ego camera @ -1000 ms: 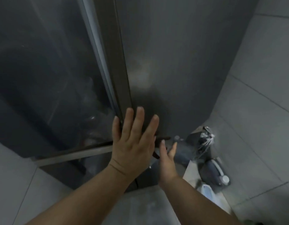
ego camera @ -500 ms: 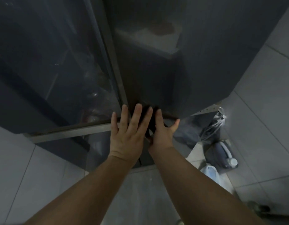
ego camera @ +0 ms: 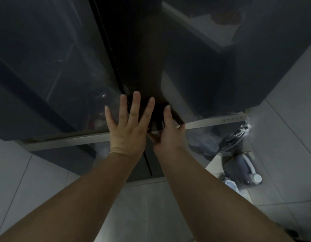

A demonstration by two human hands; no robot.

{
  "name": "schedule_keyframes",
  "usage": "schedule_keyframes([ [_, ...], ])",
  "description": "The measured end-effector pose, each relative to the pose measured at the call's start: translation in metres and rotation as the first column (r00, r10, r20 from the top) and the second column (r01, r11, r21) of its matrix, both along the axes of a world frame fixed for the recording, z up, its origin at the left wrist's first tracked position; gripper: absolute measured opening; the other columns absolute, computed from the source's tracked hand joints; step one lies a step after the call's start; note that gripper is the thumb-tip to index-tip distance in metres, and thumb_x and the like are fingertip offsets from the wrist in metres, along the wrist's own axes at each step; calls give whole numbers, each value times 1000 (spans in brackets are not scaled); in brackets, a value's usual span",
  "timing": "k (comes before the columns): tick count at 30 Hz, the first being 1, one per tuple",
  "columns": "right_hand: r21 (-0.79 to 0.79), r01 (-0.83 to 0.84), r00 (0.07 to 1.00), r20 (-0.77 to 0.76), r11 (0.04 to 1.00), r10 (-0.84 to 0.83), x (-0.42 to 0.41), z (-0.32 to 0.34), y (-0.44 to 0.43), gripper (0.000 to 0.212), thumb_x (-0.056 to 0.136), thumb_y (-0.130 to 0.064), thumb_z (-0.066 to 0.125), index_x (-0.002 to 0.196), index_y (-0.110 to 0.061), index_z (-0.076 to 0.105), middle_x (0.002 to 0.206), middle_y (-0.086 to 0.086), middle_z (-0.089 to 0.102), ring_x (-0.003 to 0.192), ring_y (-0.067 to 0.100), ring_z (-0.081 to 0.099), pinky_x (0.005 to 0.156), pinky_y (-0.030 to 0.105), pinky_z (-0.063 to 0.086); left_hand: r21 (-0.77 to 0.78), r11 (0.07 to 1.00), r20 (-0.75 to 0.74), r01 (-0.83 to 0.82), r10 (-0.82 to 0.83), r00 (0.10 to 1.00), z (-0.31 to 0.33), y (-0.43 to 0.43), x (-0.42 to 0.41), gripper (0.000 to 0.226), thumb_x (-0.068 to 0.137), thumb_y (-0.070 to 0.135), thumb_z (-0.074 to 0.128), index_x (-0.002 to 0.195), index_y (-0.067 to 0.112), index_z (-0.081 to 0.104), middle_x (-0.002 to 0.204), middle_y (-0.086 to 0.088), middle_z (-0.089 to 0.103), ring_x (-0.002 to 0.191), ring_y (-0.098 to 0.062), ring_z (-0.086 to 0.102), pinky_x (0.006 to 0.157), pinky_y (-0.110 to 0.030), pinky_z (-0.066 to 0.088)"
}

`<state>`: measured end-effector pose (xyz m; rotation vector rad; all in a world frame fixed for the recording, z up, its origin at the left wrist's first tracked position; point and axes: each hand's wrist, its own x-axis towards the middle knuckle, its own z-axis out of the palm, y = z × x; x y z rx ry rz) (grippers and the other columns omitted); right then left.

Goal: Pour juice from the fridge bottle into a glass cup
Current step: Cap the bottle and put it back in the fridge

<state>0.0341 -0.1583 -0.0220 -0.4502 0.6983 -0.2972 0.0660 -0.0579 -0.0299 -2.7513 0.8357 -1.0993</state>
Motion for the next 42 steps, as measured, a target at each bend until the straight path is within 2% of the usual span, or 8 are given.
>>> schedule_keyframes([
  [10, 18, 13, 998, -63, 1000, -11, 40, 4, -7, 102, 65, -45, 84, 147, -40, 23, 139, 4, 52, 120, 27, 56, 91, 56, 52, 181, 975, -421, -125, 192, 886, 26, -12, 27, 107, 88, 65, 40, 121, 29, -56, 133, -8, -56, 122, -31, -50, 92, -54, -38],
  [21, -131, -267, 958, -145, 955, 247, 21, 7, -22, 141, 28, -74, 79, 150, -36, 20, 143, -1, 50, 120, 26, 55, 90, 50, 49, 282, 936, -440, -212, 323, 838, 39, -22, 9, 106, 96, 42, 46, 123, 20, -55, 132, -19, -55, 121, -41, -45, 101, -66, -19],
  [25, -325, -330, 942, -168, 886, 289, -9, 12, -45, 117, 54, -79, 73, 151, -41, 19, 152, -6, 40, 133, 18, 44, 111, 42, 32, 223, 947, -459, -232, 312, 832, 48, -33, -14, 104, 94, 38, 47, 131, 22, -49, 131, -15, -59, 123, -34, -52, 100, -60, -26],
  [28, -657, -266, 964, -169, 706, 206, -38, 18, -56, 84, 90, -45, 64, 154, -38, 10, 157, -7, 28, 138, 5, 30, 113, 32, 26, 156, 977, -486, -146, 205, 850, 52, -51, -35, 101, 94, 38, 45, 135, 25, -45, 135, -10, -57, 123, -28, -53, 98, -53, -33],
  [30, -905, -243, 970, -221, 349, 102, -58, 20, -68, 84, 86, -37, 67, 153, -34, 17, 159, -3, 26, 143, 9, 24, 118, 36, 24, 98, 993, -488, -71, 110, 866, 55, -65, -49, 99, 94, 42, 45, 138, 27, -42, 140, -7, -53, 130, -27, -47, 101, -51, -32],
  [32, -942, -335, 942, -336, 11, -13, -80, 23, -82, 87, 86, -29, 69, 154, -35, 15, 163, 2, 14, 147, 17, 15, 119, 34, 19, 41, 999, -460, 8, 11, 888, 58, -77, -62, 97, 91, 49, 46, 142, 27, -34, 147, -5, -44, 138, -27, -36, 106, -50, -27],
  [35, -886, -398, 915, -364, -238, -174, -125, 34, -98, 88, 85, -26, 68, 154, -34, 14, 164, 6, 5, 149, 25, 11, 120, 39, 16, 41, 990, -432, 132, -102, 896, 63, -87, -85, 103, 87, 45, 54, 145, 26, -29, 154, -5, -34, 141, -27, -29, 108, -50, -23],
  [42, -821, -527, 786, -375, -217, -491, -271, 55, -110, 86, 83, -28, 70, 153, -34, 20, 163, 9, 5, 150, 27, 9, 120, 44, 13, -25, 881, -399, 473, -443, 803, 88, -127, -180, 110, 71, 40, 75, 154, 20, 5, 161, -13, 3, 148, -32, 1, 113, -57, 6],
])
